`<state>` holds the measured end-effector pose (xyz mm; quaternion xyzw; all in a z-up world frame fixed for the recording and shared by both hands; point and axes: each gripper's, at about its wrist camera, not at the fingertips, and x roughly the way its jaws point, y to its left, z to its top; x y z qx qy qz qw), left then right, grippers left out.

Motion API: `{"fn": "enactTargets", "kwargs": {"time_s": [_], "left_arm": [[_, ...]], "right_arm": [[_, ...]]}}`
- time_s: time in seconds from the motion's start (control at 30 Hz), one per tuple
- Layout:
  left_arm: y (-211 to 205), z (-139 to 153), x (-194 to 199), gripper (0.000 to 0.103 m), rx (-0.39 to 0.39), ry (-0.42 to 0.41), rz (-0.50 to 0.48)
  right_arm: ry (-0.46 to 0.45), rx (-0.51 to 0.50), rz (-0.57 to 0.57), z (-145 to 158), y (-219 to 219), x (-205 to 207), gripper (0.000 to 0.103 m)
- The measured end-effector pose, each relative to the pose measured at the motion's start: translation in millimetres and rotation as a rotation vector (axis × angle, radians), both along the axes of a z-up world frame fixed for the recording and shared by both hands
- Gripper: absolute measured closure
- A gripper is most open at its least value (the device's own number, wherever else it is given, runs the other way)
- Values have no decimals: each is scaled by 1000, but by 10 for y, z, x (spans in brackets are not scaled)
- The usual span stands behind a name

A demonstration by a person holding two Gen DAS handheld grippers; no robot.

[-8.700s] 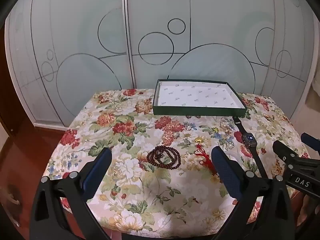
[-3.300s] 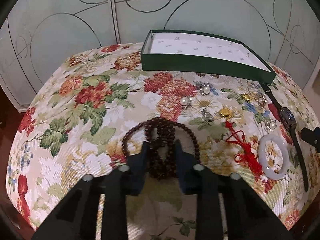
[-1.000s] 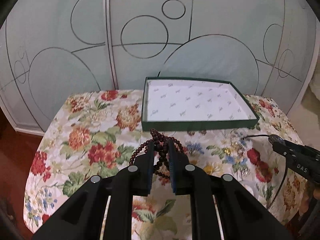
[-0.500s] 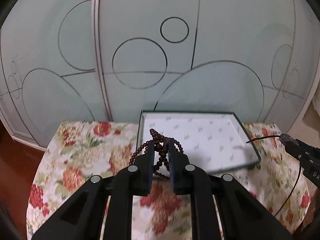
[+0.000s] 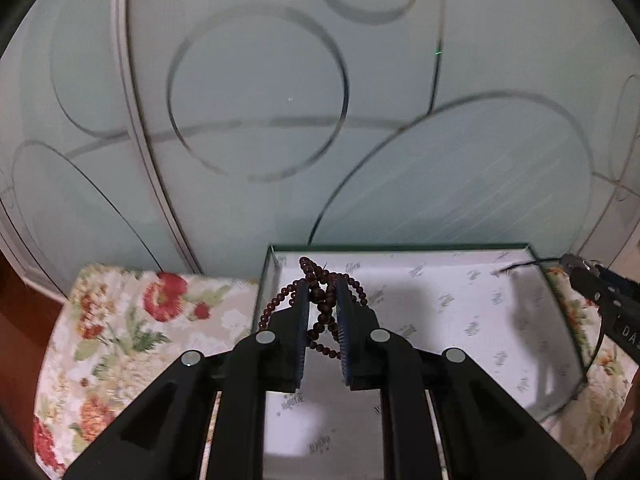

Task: Organize jewelry
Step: 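Carry the bracelet and smartwatch with both tools into the green box, then open both tools to release bracelet and watch, then lift away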

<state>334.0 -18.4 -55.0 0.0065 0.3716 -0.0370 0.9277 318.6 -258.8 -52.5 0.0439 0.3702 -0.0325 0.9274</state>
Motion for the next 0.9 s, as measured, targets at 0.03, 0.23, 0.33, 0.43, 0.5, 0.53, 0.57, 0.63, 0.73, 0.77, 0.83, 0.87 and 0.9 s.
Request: {"fn": "enactTargets", "kwargs": {"time_s": [0.03, 0.23, 0.33, 0.43, 0.5, 0.53, 0.57, 0.63, 0.73, 0.77, 0.83, 0.87, 0.9], "left_arm": [[-11, -52, 36, 89, 8, 9, 2], [-38, -388, 200, 89, 37, 79, 11], [-31, -478, 248, 89, 27, 113, 23], [-42, -535, 273, 89, 31, 138, 28], [-55, -563, 273, 89, 34, 145, 26], [-64, -579, 269, 89, 39, 148, 28], [-68, -593, 269, 89, 43, 150, 30], [-70, -606, 288, 87, 45, 149, 34], [-75, -610, 303, 73, 34, 161, 38], [-73, -595, 302, 60, 32, 159, 42], [-90, -549, 258, 44, 34, 133, 44], [-94, -522, 231, 41, 34, 121, 39], [-100, -500, 191, 39, 36, 116, 33]], "right_arm": [[11, 3, 0, -70, -9, 43, 61], [104, 0, 2, -474, -29, 214, 61], [134, 1, 2, -574, -22, 262, 61], [165, -5, 6, -637, -6, 291, 61], [181, -10, 8, -671, -1, 307, 61], [182, -16, 7, -673, 1, 309, 61], [182, -22, 5, -669, 0, 309, 58], [180, -22, 4, -653, 7, 308, 53], [160, -39, 5, -579, 18, 272, 43], [149, -39, 5, -540, 16, 248, 41], [123, -44, 3, -437, 11, 186, 41], [107, -46, 5, -374, 9, 143, 41], [89, -46, 6, -306, 4, 90, 40]]}}
